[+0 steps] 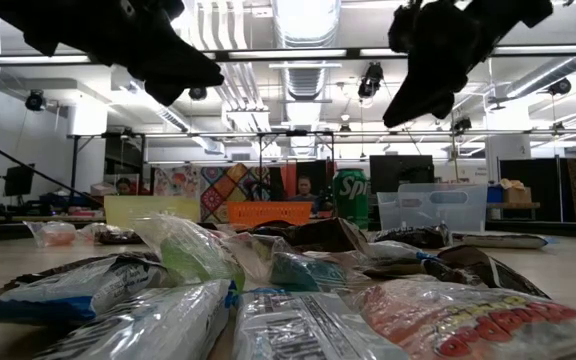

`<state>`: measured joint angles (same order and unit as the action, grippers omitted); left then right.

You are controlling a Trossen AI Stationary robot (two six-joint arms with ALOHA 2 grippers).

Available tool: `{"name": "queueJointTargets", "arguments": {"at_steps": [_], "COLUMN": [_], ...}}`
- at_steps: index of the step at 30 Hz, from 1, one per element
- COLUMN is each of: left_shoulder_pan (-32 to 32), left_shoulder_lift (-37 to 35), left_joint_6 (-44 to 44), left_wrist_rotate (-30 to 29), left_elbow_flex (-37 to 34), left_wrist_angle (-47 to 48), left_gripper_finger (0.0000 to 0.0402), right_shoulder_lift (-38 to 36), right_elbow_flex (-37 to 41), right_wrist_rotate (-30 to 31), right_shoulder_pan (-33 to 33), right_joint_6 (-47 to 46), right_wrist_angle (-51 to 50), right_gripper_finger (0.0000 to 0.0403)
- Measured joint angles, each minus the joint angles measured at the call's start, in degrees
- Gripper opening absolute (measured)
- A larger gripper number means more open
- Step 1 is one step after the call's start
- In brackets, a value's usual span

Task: Organize candy in baskets
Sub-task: Put the brown chocolate into the transparent bin

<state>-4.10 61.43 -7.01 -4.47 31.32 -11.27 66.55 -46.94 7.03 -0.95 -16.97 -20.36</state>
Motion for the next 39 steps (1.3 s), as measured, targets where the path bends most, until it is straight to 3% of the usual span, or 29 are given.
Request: {"name": "queueJointTargets", "arguments": {"at_steps": [8,14,20,26,39], "left_shoulder_pan": [-0.3,-0.9,-1.6,-1.6,-1.6], "left_shoulder_lift": [-3.1,-6.5,-7.9,-7.8,-5.8], "left_joint_6": [-5.0,-5.2,-6.0,-5.8,-5.5], "left_wrist_rotate": [0.0,0.1,0.1,0.1,-1.0], "left_elbow_flex": [1.4,0.2,0.0,-0.1,-0.1], "left_wrist_angle": [9.4,13.1,14.3,14.5,13.9], "left_gripper_finger": [0.0076,0.0076,0.0076,0.0076,0.0076], "right_shoulder_lift": [9.1,15.7,21.9,27.0,36.2], "right_elbow_flex": [-9.1,-14.5,-19.4,-19.6,-19.3], "right_wrist_rotate": [0.7,3.0,0.0,0.0,0.4], "right_shoulder_pan": [-2.9,-4.1,-4.1,-4.1,-4.0], "right_joint_6": [-1.3,-1.4,0.4,1.2,1.2], "right_wrist_angle": [-13.9,-17.2,-23.6,-24.3,-23.1], "right_gripper_finger": [0.0068,0.0069,0.0114,0.0155,0.0145]}}
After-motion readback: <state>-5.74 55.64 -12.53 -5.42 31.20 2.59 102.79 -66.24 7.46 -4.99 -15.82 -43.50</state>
